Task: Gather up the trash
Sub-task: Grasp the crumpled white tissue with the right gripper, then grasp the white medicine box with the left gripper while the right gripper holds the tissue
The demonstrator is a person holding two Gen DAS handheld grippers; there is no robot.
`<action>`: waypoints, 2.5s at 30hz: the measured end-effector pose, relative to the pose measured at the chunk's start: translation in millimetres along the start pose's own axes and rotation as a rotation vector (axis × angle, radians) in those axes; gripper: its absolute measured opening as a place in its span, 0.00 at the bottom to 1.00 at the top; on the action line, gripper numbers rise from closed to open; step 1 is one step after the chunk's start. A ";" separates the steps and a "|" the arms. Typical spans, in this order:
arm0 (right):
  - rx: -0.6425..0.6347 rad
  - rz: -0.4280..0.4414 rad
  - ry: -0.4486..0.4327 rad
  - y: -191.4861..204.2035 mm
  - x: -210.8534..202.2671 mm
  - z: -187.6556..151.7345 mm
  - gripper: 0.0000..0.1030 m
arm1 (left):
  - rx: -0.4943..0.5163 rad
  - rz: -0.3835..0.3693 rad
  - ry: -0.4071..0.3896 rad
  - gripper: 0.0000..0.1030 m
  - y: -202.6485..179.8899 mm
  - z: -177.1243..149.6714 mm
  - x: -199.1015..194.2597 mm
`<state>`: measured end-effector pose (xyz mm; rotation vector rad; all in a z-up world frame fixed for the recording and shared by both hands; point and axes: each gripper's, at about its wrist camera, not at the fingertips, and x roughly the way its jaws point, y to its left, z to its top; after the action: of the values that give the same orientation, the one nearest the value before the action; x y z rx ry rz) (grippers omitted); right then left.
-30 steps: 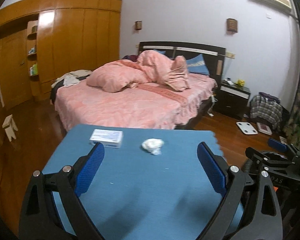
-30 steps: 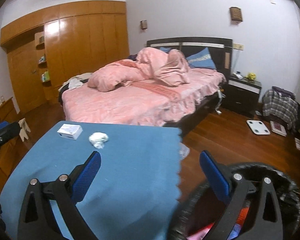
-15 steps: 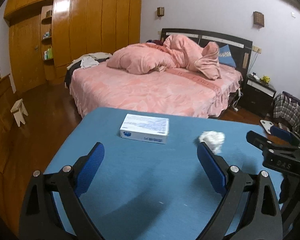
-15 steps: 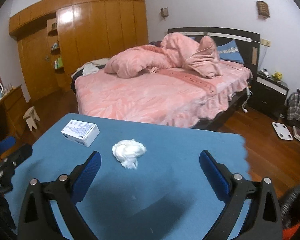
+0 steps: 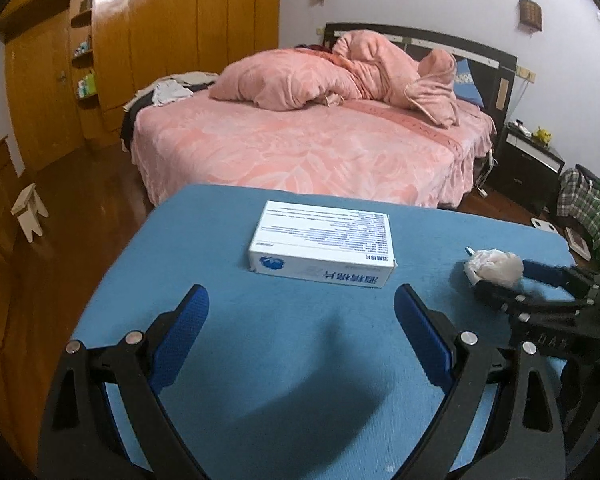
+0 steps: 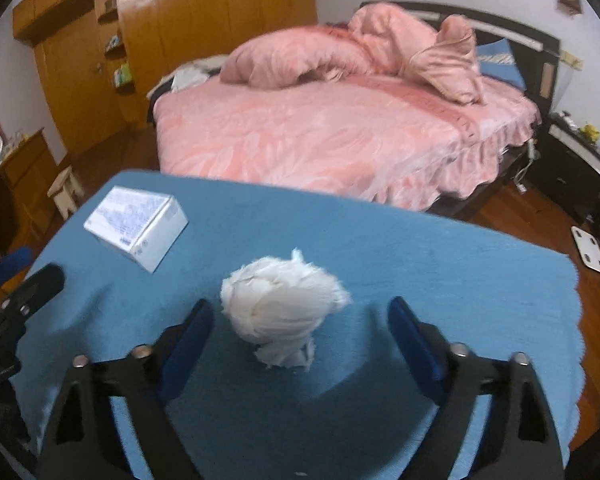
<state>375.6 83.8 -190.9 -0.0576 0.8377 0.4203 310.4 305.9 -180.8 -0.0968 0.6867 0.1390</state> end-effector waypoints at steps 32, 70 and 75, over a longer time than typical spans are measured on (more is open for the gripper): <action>0.020 0.044 -0.024 -10.6 -7.7 -3.6 0.41 | -0.071 0.186 0.142 0.89 -4.5 16.7 52.2; 0.000 0.045 0.003 -8.8 1.5 3.2 0.41 | -0.274 0.170 0.167 0.89 29.7 14.5 58.4; -0.003 0.042 0.000 -7.9 1.9 3.7 0.41 | -0.264 0.157 0.156 0.89 26.1 19.5 60.4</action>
<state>382.4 78.0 -190.7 -0.0424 0.8394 0.4610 364.6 340.1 -205.4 -0.3101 0.8296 0.3760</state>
